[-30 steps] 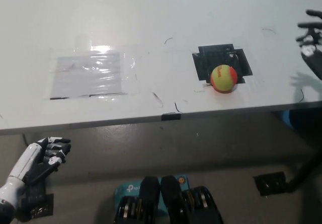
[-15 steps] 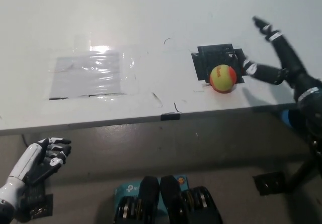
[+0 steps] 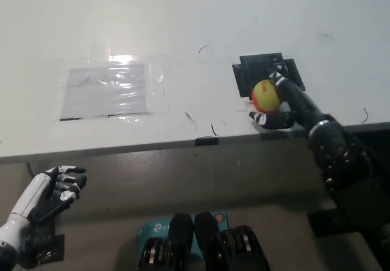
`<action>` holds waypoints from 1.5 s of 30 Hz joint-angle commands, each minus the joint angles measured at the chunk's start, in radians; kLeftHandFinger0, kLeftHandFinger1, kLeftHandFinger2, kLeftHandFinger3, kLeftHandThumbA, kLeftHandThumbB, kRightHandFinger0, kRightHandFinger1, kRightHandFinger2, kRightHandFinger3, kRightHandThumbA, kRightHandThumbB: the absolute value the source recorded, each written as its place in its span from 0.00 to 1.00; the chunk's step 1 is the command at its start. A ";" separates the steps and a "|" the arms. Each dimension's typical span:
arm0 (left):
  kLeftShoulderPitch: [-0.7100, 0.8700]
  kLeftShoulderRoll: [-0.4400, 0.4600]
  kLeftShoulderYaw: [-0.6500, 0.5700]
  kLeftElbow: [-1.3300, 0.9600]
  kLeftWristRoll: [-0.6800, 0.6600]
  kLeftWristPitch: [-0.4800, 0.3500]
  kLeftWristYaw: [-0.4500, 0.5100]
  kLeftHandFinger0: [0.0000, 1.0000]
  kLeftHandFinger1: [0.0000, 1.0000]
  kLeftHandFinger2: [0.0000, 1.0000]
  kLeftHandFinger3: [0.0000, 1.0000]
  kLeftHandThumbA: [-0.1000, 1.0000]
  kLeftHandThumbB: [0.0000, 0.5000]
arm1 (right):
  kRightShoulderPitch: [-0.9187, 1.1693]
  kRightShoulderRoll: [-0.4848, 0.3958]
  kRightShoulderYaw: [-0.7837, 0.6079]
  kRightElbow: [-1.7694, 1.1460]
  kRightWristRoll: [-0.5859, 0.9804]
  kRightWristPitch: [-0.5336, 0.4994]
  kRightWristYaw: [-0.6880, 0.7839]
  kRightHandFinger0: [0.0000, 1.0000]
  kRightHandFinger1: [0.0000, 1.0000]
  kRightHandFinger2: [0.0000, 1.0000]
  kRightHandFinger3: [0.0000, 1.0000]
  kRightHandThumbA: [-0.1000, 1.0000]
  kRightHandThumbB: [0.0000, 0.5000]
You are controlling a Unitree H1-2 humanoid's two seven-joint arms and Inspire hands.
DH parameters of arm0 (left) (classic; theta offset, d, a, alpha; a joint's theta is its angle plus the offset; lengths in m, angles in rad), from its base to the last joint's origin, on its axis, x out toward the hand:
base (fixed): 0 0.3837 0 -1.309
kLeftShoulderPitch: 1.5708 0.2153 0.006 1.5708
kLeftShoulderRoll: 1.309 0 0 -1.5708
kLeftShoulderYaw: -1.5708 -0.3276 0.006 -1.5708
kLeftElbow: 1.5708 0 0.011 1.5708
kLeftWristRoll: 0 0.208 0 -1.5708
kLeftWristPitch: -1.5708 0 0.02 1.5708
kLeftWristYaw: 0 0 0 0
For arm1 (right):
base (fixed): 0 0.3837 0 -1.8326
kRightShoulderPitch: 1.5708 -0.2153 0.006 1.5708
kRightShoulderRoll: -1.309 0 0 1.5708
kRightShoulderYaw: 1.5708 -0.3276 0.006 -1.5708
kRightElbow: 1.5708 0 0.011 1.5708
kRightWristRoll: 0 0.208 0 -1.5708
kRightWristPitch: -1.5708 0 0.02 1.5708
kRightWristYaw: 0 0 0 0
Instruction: The robot uses right hand to squeeze a small tennis ball placed on the black area of the table
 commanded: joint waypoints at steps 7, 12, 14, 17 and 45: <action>-0.019 0.003 0.005 -0.028 0.002 -0.010 -0.012 0.40 0.48 0.58 0.66 0.72 0.02 | -0.092 0.062 -0.003 0.141 -0.083 -0.088 -0.101 1.00 1.00 1.00 1.00 0.59 1.00; -0.028 -0.001 0.013 -0.033 -0.022 0.006 -0.023 0.40 0.48 0.56 0.64 0.68 0.00 | -0.115 0.036 0.022 0.315 -0.118 -0.166 -0.126 1.00 1.00 1.00 1.00 0.45 0.95; -0.035 0.004 0.012 -0.040 -0.016 0.012 -0.026 0.41 0.50 0.57 0.67 0.65 0.00 | -0.131 0.029 0.024 0.370 -0.123 -0.192 -0.136 1.00 1.00 1.00 1.00 0.40 0.88; -0.037 0.006 0.010 -0.032 -0.009 -0.006 -0.025 0.42 0.50 0.57 0.67 0.62 0.00 | -0.124 0.023 0.016 0.424 -0.112 -0.242 -0.143 1.00 1.00 1.00 1.00 0.19 0.50; -0.012 -0.005 0.017 -0.009 0.011 -0.035 -0.008 0.43 0.49 0.57 0.66 0.75 0.05 | -0.074 0.061 -0.224 0.148 -0.096 -0.770 -0.592 0.00 0.04 0.39 0.34 0.00 0.43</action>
